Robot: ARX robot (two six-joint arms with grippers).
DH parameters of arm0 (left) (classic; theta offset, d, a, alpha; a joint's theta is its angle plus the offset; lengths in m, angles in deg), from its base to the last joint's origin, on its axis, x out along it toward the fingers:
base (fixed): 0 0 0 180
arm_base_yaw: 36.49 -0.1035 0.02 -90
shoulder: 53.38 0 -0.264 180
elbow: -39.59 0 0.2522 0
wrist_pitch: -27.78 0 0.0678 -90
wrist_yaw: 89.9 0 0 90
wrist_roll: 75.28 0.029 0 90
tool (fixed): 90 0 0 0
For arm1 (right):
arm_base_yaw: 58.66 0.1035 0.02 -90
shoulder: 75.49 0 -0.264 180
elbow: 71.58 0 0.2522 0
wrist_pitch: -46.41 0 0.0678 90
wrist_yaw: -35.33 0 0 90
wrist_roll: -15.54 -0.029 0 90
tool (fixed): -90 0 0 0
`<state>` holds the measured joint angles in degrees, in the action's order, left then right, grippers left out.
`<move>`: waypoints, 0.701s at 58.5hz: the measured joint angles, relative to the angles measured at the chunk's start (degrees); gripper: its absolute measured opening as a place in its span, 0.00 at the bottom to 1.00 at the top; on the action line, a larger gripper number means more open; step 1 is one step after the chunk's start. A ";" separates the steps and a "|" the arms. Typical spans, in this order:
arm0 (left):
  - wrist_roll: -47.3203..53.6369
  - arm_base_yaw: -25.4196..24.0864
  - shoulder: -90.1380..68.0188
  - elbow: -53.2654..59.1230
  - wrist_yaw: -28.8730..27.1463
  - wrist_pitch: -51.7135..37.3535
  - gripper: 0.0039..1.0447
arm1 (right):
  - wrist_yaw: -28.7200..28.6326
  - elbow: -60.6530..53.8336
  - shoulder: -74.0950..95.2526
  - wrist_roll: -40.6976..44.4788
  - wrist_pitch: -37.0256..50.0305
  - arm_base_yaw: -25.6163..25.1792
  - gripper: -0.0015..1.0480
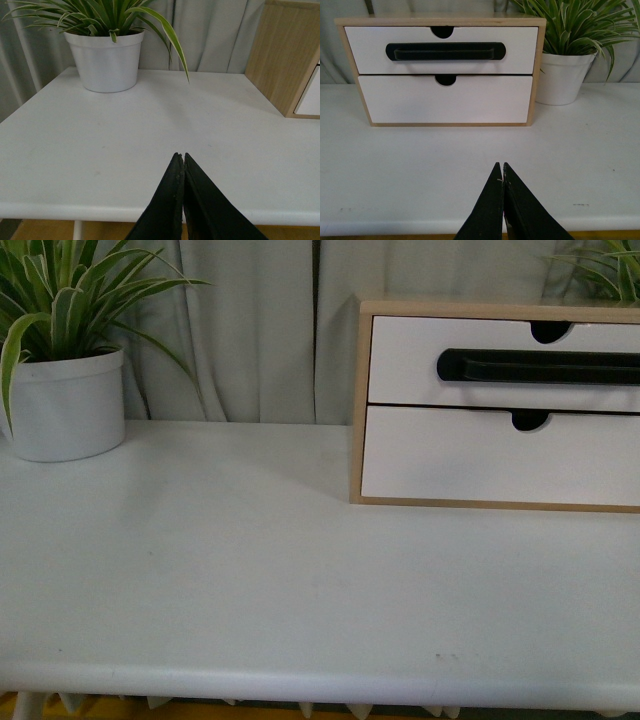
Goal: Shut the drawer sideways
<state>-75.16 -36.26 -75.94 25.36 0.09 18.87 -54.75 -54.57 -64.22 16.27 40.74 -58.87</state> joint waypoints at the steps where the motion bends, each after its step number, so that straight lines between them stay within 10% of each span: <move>1: 0.00 -0.02 0.50 0.00 0.00 0.52 0.04 | 0.00 -0.13 -0.42 0.00 -0.24 0.00 0.01; 41: -0.07 -0.09 19.98 -0.02 0.02 21.64 0.04 | -0.02 -2.84 -11.04 0.00 -8.17 0.04 0.01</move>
<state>-75.23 -36.35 -55.97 25.34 0.11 40.51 -54.77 -57.42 -75.26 16.27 32.57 -58.82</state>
